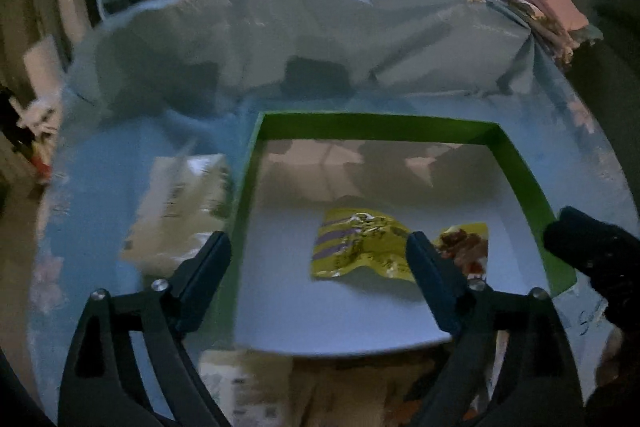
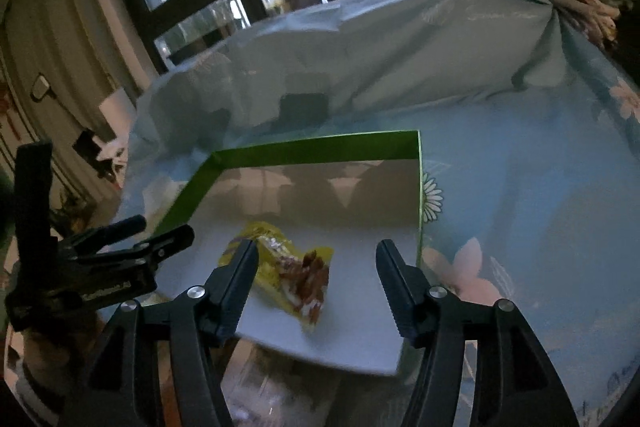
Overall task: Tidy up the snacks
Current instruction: 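Carry the yellow packet into the green box and open the left gripper, then move the left gripper back to the snack pile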
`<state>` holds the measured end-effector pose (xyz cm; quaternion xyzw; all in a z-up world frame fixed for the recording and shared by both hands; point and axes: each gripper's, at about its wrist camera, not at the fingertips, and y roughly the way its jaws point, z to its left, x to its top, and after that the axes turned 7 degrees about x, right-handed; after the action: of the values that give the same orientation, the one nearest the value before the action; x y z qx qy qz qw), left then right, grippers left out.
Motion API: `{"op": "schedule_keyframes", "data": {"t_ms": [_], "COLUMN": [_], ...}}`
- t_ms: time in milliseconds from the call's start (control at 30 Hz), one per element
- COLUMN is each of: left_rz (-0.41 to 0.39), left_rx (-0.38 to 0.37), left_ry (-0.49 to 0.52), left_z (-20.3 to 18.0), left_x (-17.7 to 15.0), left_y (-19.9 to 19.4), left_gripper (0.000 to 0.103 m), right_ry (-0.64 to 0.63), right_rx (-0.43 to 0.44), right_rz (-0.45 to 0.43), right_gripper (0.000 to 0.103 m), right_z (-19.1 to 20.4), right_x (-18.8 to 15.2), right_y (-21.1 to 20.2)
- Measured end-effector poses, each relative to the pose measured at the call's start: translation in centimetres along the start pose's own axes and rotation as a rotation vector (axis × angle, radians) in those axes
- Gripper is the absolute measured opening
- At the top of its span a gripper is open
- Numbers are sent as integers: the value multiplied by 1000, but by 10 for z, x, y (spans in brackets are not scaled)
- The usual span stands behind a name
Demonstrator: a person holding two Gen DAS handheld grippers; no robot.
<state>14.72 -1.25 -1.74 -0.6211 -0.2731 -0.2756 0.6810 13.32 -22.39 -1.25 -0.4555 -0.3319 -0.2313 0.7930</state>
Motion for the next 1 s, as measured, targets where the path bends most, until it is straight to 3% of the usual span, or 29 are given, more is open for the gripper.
{"op": "schedule_keyframes", "data": {"t_ms": [100,200,467,1000], "left_rz": [-36,-69,-121,-155], "left_rx": [33,79,116,133], "left_ry": [-4,12,24,12], "left_z": [3,1,0,-3], "left_x": [-7,-16,-42,-65], "left_y": [-17,-33,-71,-111], "left_gripper": [103,103,103,103], "right_ry": [-6,-13,-23,-34], "right_rx": [8,17,83,128], "right_rz": [-18,-19,-20,-25], "right_gripper": [69,69,69,69], "right_z": [4,10,23,43], "right_x": [-8,-16,-45,-66], "right_y": [-17,-27,-57,-82]}}
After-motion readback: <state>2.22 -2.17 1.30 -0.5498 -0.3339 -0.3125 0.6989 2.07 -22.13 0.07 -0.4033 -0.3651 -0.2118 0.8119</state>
